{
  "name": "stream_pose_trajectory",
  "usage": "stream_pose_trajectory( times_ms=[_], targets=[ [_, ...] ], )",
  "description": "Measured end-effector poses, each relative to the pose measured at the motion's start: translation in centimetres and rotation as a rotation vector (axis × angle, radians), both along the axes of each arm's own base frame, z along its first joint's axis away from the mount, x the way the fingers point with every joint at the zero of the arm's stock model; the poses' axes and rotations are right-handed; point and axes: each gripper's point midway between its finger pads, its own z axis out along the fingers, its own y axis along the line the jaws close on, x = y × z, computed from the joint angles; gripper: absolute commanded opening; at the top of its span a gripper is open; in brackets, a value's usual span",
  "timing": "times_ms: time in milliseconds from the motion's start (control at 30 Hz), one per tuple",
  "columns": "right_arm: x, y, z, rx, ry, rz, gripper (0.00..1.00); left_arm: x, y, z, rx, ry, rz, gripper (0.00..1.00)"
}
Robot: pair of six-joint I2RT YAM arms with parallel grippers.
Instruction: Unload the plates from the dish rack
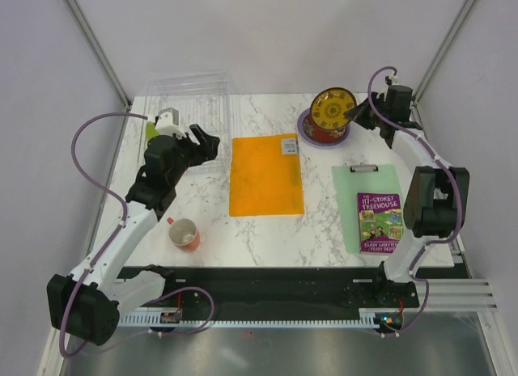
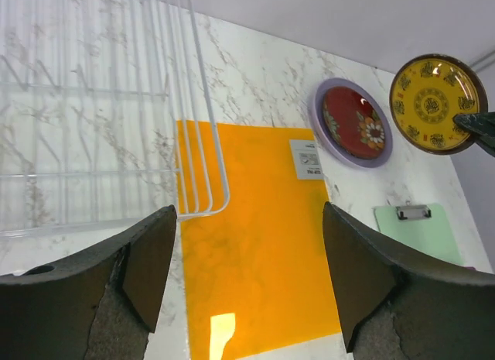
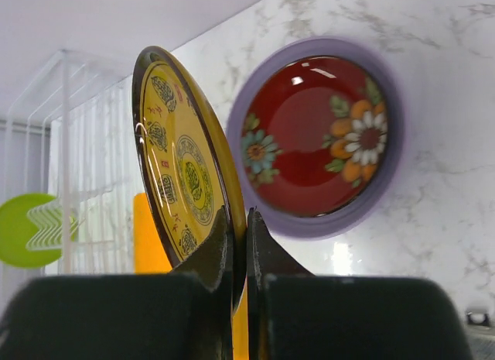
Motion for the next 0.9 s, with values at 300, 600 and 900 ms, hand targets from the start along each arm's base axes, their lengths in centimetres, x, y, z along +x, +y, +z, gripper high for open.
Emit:
stream_pose_trajectory(
  times_ms=[300, 600, 900],
  targets=[
    [4.0, -2.5, -10.4, 0.035, 0.193, -0.013, 0.00, -1.4, 5.0, 0.1, 0.150, -0.048, 0.192, 0.85],
    [6.9, -1.9, -12.9, 0.082, 0.213, 0.018, 0.45, -1.7, 8.4, 0.5, 0.265, -0.067, 0.333, 0.91],
    [7.1, -1.4, -13.2, 0.101, 0.211, 0.044, 0.76, -1.3, 9.7, -0.6, 0.343, -0.033, 0.390, 1.00]
  ],
)
